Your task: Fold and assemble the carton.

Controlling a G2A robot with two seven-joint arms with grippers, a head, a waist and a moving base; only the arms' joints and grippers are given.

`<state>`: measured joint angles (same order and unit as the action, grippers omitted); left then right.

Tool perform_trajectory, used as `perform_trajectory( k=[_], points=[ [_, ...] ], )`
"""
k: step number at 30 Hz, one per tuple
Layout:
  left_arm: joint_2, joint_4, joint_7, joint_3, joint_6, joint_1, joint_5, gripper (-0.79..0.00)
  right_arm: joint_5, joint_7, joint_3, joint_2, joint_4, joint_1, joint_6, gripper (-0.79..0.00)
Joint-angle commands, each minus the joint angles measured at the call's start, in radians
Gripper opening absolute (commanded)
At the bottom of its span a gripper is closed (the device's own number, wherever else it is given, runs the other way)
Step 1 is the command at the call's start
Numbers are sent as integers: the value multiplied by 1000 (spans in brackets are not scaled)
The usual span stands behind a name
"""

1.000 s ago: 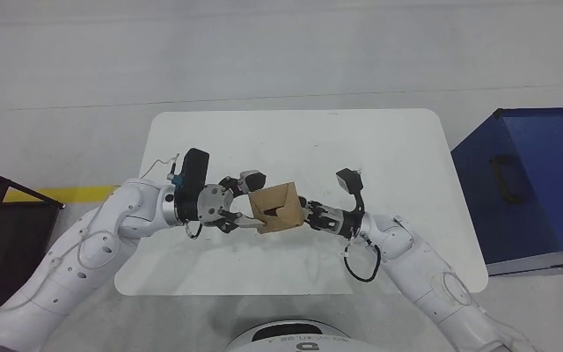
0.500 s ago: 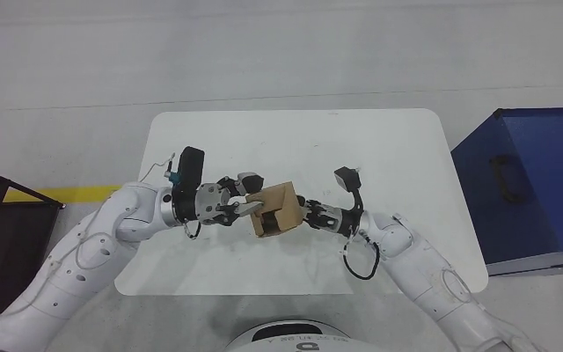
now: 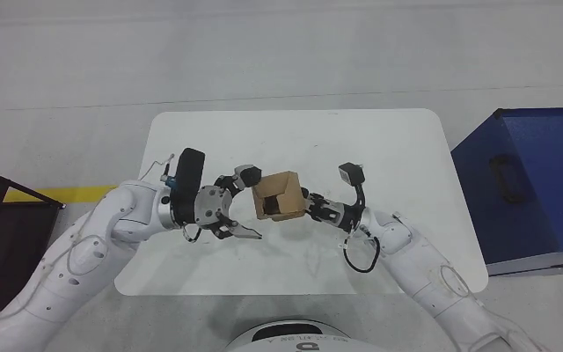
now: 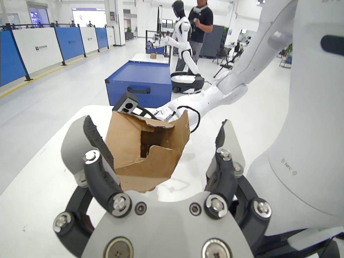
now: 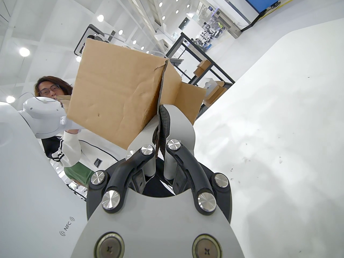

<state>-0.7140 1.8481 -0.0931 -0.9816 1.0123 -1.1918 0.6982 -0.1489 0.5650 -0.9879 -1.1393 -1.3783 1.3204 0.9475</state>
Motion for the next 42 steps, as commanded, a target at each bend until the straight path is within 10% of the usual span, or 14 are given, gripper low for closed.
perform_trajectory(
  k=[1,13,42],
  points=[
    [-5,5,-16,-2,0,6,37,0,1,-3,2,-1,3,-2,2,-785],
    [-36,-11,-139,-37,-112,-9,224,0,37,-28,-10,2,-11,12,7,-785],
    [-84,-59,21,-7,-91,-14,46,0,31,-16,-4,7,-18,13,19,-785]
  ],
)
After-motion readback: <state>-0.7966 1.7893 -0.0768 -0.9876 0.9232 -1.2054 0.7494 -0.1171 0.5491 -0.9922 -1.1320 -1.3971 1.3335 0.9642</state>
